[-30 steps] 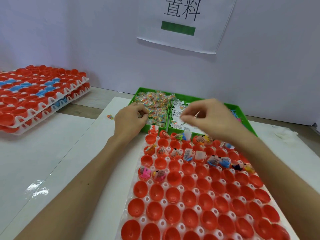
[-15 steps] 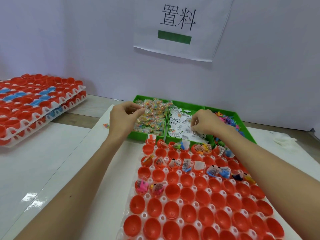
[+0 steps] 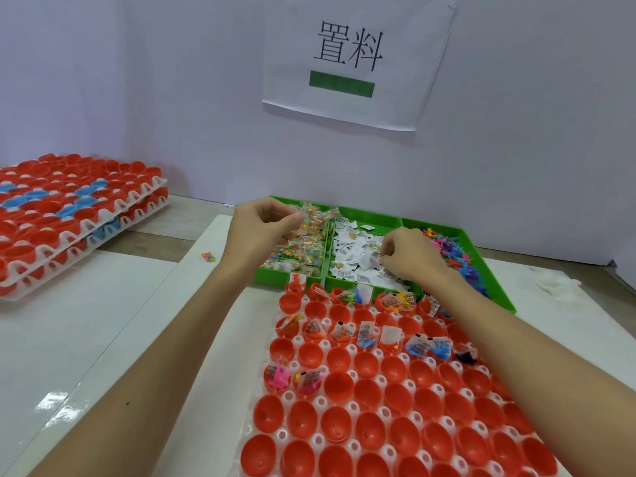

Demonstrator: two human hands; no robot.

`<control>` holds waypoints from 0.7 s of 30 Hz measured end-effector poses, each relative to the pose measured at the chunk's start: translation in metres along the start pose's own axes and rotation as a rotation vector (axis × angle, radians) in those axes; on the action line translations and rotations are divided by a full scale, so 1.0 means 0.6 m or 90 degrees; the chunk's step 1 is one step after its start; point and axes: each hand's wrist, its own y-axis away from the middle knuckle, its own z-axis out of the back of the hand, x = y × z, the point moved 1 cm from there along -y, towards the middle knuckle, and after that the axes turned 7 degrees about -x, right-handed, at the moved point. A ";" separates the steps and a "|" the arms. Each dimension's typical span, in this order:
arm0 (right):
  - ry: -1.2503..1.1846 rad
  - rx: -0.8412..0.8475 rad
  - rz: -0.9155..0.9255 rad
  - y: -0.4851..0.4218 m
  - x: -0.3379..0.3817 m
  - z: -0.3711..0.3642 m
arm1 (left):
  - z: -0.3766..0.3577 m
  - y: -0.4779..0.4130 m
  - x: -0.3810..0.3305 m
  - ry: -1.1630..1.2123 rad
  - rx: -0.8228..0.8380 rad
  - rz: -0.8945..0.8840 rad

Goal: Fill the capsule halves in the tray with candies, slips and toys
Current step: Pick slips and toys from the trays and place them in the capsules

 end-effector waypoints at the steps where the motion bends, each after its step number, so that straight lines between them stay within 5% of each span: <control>1: -0.005 -0.003 -0.005 0.000 0.000 0.003 | -0.001 0.001 -0.003 0.007 0.009 0.007; 9: -0.158 -0.070 -0.039 -0.005 -0.001 0.031 | -0.013 0.010 -0.023 0.036 0.055 0.039; 16: -0.508 -0.096 -0.114 0.017 0.007 0.080 | -0.028 0.024 -0.045 0.087 0.085 0.079; 21: -0.749 -0.066 0.057 0.094 0.036 0.147 | -0.049 0.052 -0.083 0.135 0.147 0.072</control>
